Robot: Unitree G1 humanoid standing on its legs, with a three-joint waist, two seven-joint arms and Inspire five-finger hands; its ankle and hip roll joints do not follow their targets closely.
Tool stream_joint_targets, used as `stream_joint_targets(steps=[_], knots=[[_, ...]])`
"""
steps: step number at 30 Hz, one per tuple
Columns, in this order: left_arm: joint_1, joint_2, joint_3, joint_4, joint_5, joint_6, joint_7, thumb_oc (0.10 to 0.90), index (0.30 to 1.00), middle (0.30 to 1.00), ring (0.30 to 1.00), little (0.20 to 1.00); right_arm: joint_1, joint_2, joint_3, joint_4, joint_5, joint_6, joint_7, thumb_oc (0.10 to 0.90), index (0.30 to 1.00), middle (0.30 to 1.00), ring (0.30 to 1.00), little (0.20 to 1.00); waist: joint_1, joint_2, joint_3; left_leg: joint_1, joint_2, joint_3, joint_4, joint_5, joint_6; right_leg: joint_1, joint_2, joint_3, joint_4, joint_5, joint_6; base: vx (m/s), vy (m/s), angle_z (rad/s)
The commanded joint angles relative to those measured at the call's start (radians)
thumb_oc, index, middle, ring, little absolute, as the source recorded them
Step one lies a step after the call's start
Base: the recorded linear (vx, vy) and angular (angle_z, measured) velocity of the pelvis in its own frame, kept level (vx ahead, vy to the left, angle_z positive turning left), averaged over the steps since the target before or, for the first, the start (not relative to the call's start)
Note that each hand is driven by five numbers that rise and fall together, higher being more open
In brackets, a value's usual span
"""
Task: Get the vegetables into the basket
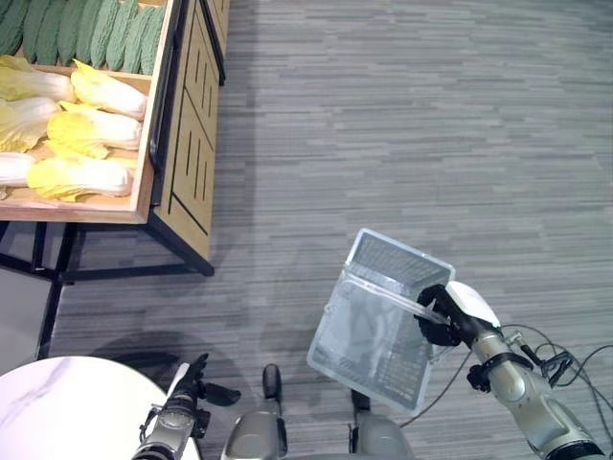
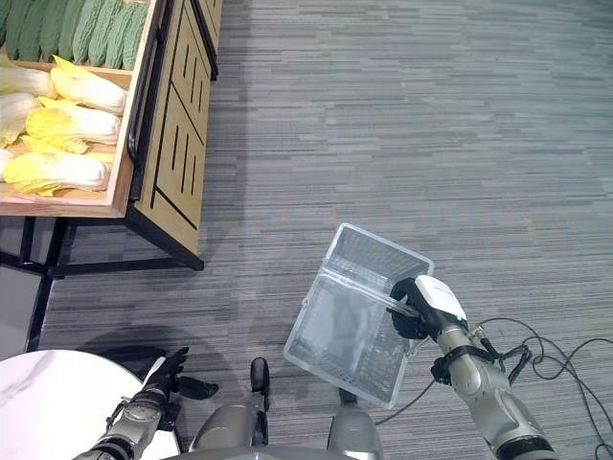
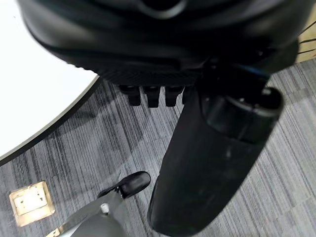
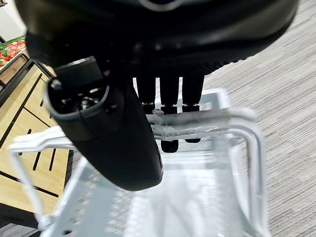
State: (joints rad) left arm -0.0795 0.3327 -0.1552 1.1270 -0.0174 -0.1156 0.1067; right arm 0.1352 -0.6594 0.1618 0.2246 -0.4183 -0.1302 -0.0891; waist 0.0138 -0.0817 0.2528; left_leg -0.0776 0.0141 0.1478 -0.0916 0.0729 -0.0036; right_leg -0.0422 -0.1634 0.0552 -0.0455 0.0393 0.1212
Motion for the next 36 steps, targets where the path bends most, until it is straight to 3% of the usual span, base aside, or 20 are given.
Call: stream_joint_targets(steps=[1,7,11,17,22,26,28,30,32,34,36], knots=[[0.013,0.039,0.005,0.029,0.041,-0.009,0.015,0.900,1.000,1.000,1.000,1.000,-0.052,-0.038,-0.051,-0.097,0.002,-0.042,-0.062,0.400,0.300,0.300,0.300,0.300,0.024,-0.005,-0.069,-0.003,0.002,-0.008,0.049,-0.039,-0.005,-0.054,-0.028,0.059,0.160,0.107,0.099,0.03,0.177,0.01],[0.000,0.056,0.015,0.047,0.058,0.000,0.025,0.900,1.000,1.000,1.000,1.000,-0.053,-0.041,-0.047,-0.106,-0.005,-0.047,-0.064,0.400,0.300,0.300,0.300,0.300,0.013,0.019,-0.045,0.055,-0.011,-0.023,0.047,-0.067,0.009,-0.139,0.013,0.036,0.313,0.118,0.073,0.07,0.097,-0.01],[-0.010,0.056,0.015,0.054,0.056,0.001,0.026,0.900,1.000,1.000,1.000,1.000,-0.049,-0.045,-0.060,-0.110,0.000,-0.053,-0.074,0.400,0.300,0.300,0.300,0.300,-0.010,0.026,-0.029,0.106,-0.016,-0.039,0.041,-0.094,0.003,-0.194,0.028,-0.004,0.227,0.112,0.065,0.17,-0.018,0.14],[-0.012,0.043,0.020,0.075,0.067,0.004,0.023,0.900,1.000,1.000,1.000,1.000,-0.035,-0.049,-0.068,-0.114,0.003,-0.060,-0.079,0.400,0.300,0.300,0.300,0.300,-0.044,0.021,-0.030,0.186,-0.015,-0.071,0.074,-0.158,-0.017,-0.239,0.020,-0.015,0.089,0.168,0.085,0.24,-0.092,0.28],[0.002,0.029,0.023,0.077,0.067,0.004,0.024,0.900,1.000,1.000,1.000,1.000,-0.012,-0.051,-0.071,-0.123,0.006,-0.062,-0.074,0.400,0.300,0.300,0.300,0.300,-0.055,0.033,-0.054,0.248,0.002,-0.100,0.073,-0.169,-0.036,-0.226,0.029,-0.035,0.095,0.169,0.079,0.23,-0.153,0.31],[0.018,0.004,0.017,0.077,0.059,0.002,0.021,0.900,1.000,1.000,1.000,1.000,0.002,-0.084,-0.084,-0.136,0.022,-0.070,-0.066,0.400,0.300,0.300,0.300,0.300,-0.055,0.070,-0.086,0.248,0.064,-0.132,0.113,-0.099,-0.085,-0.200,0.073,-0.084,0.127,0.118,0.031,0.22,-0.295,0.14],[0.022,-0.006,0.011,0.076,0.047,0.000,0.022,0.900,1.000,1.000,1.000,1.000,0.011,-0.107,-0.094,-0.145,0.034,-0.075,-0.061,0.400,0.300,0.300,0.300,0.300,-0.055,0.088,-0.090,0.232,0.087,-0.152,0.173,-0.034,-0.115,-0.181,0.096,-0.096,0.143,0.081,0.003,0.18,-0.294,0.20],[0.024,-0.010,0.013,0.072,0.042,0.002,0.024,0.900,1.000,1.000,1.000,1.000,0.011,-0.112,-0.097,-0.150,0.038,-0.077,-0.061,0.400,0.300,0.300,0.300,0.300,-0.057,0.093,-0.087,0.215,0.092,-0.159,0.213,-0.011,-0.127,-0.175,0.104,-0.101,0.149,0.062,-0.009,0.06,-0.170,0.19],[0.012,-0.018,0.004,0.060,0.039,0.004,0.032,0.900,1.000,1.000,1.000,1.000,0.002,-0.141,-0.090,-0.134,0.038,-0.075,-0.063,0.400,0.300,0.300,0.300,0.300,-0.045,0.084,-0.066,0.141,0.090,-0.180,0.358,0.058,-0.152,-0.138,0.111,-0.104,0.148,0.031,-0.041,0.12,-0.314,0.17],[0.010,-0.022,-0.002,0.055,0.035,0.006,0.033,0.900,1.000,1.000,1.000,1.000,0.009,-0.152,-0.104,-0.137,0.036,-0.072,-0.066,0.400,0.300,0.300,0.300,0.300,-0.038,0.079,-0.052,0.099,0.091,-0.181,0.380,0.087,-0.146,-0.107,0.110,-0.109,0.143,0.015,-0.051,0.12,-0.217,0.24],[0.009,-0.027,-0.010,0.055,0.036,0.006,0.033,0.900,1.000,1.000,1.000,1.000,0.014,-0.155,-0.117,-0.137,0.043,-0.069,-0.072,0.400,0.300,0.300,0.300,0.300,-0.028,0.070,-0.045,0.047,0.082,-0.170,0.339,0.066,-0.128,-0.084,0.099,-0.108,0.128,0.009,-0.050,0.09,-0.110,0.05]])
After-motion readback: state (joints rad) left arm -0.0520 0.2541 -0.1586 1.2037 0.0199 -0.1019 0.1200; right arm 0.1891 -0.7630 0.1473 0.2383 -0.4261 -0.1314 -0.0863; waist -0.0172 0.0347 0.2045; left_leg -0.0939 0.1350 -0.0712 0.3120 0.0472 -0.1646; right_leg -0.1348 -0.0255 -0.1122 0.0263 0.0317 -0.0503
